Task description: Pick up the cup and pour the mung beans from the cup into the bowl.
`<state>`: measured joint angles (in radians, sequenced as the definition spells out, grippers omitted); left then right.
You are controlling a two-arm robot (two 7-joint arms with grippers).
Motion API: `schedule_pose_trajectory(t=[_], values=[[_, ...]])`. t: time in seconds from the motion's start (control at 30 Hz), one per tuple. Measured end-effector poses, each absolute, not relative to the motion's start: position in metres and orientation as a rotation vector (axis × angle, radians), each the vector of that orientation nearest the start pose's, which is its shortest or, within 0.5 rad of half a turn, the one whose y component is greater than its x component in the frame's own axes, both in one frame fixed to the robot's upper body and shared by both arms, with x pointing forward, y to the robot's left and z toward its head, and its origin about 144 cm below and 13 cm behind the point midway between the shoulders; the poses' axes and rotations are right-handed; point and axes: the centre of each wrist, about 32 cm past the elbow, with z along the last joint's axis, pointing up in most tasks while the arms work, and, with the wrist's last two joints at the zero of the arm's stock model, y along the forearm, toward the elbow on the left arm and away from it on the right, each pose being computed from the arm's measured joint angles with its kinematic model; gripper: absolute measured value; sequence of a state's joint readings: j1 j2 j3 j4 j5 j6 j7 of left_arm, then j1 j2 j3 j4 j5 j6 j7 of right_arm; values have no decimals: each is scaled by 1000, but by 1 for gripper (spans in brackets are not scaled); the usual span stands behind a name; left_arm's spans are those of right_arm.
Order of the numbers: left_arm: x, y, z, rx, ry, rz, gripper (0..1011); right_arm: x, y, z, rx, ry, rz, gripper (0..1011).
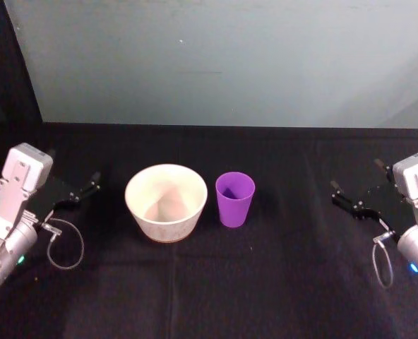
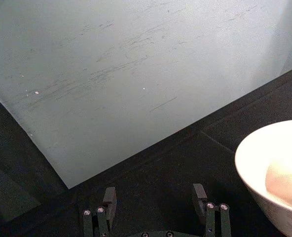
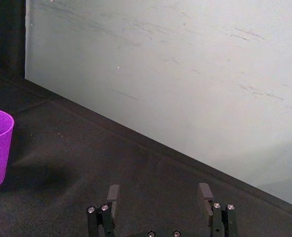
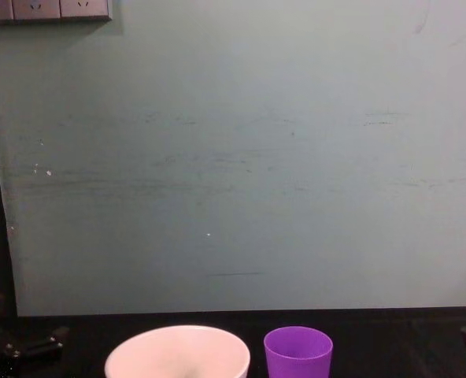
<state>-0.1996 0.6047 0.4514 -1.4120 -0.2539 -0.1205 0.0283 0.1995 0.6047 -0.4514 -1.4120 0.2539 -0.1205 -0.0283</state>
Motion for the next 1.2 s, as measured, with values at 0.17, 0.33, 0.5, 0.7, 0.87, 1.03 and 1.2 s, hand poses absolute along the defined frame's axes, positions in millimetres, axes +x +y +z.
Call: schedule_pose_trajectory(t=[0.17,0.33,0.5,0.7,0.87,1.03,1.2], values=[[489,310,1140,304,-285,1248,1011,489,-310,1140,-304,-285,-1248,1004],[489,310,1140,304,-285,1248,1011,489,-310,1140,-304,-285,-1248,1004],[489,310,1140,304,-285,1248,1011,489,-310,1140,-304,-285,-1248,1004],[489,310,1140,304,-285,1248,1011,489,-310,1140,-304,-285,-1248,1004],[489,310,1140,304,-285,1248,1011,489,-310,1140,-304,-285,-1248,1004],[489,310,1140,304,-285,1248,1011,489,-310,1140,-304,-285,-1248,1004],[489,310,1140,304,-285,1248,1011,489,-309,1140,-302,-282,-1238,1004]])
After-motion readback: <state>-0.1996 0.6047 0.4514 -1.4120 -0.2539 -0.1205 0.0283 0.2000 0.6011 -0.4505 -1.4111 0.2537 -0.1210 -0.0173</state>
